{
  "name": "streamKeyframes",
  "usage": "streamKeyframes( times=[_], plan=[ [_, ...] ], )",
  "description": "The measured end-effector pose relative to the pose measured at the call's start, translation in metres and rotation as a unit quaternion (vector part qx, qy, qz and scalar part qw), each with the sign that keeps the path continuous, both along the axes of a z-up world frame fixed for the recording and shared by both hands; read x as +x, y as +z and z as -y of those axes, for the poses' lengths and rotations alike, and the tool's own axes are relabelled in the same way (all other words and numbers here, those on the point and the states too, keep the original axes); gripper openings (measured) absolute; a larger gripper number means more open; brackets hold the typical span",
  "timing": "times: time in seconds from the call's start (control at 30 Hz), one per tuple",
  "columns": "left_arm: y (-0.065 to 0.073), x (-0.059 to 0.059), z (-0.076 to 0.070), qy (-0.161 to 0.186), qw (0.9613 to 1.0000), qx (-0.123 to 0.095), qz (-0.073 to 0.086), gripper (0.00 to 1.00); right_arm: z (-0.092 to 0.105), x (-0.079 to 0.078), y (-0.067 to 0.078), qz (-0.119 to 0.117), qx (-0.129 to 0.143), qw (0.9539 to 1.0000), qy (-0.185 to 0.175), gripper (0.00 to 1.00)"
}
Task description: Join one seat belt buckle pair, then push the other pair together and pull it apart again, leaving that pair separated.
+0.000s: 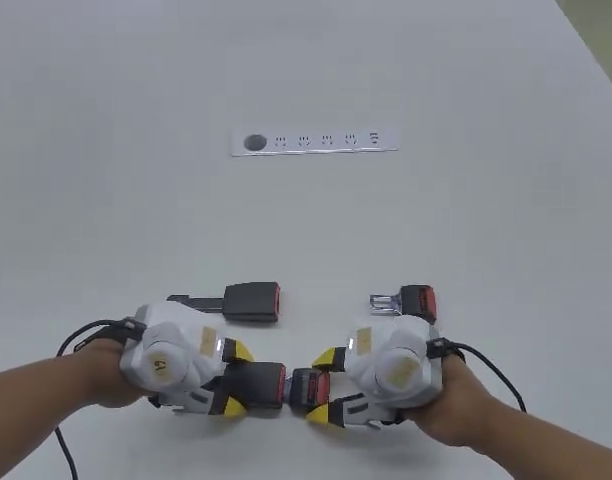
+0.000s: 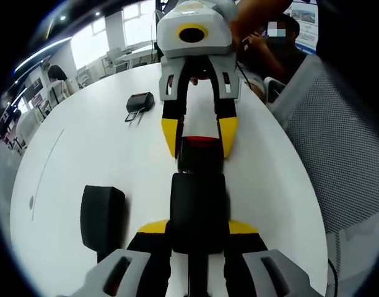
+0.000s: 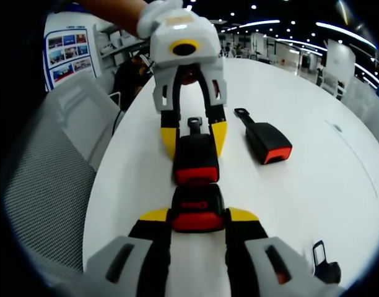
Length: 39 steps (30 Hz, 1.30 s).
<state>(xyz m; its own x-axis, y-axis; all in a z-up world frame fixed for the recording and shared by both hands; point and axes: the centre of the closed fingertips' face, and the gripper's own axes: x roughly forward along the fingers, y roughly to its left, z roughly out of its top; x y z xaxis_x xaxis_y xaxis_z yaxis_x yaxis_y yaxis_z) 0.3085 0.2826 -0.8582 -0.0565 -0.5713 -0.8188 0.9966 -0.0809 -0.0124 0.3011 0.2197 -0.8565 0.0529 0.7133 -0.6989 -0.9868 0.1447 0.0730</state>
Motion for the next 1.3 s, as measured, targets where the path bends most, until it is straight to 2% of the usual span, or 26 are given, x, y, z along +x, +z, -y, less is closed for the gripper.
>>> streamKeyframes(
  times=[0.23,0.57,0.63,0.67,1.3],
  plan=[
    [-0.0001,0.0,-0.0019,-0.002,0.9998,-0.021,-0.002,0.33,0.0,-0.0007,0.0015,0.013,0.026,0.9996,-0.005,0.32],
    [0.0001,-0.0003,-0.0023,-0.005,0.9995,-0.031,-0.006,0.33,-0.0003,-0.0009,0.0018,0.004,0.052,0.9985,-0.018,0.32],
    [0.0,0.0,-0.0024,0.003,0.9993,-0.037,-0.009,0.33,-0.0002,-0.0012,0.0023,-0.007,0.067,0.9973,-0.029,0.32],
    [-0.0001,-0.0002,-0.0024,0.003,0.9993,-0.036,-0.008,0.33,0.0003,-0.0014,0.0022,-0.004,0.069,0.9972,-0.029,0.32],
    [-0.0009,0.0001,-0.003,-0.004,0.9994,-0.034,-0.011,0.33,-0.0016,-0.0024,0.0036,0.001,0.083,0.9961,-0.03,0.32]
  ],
)
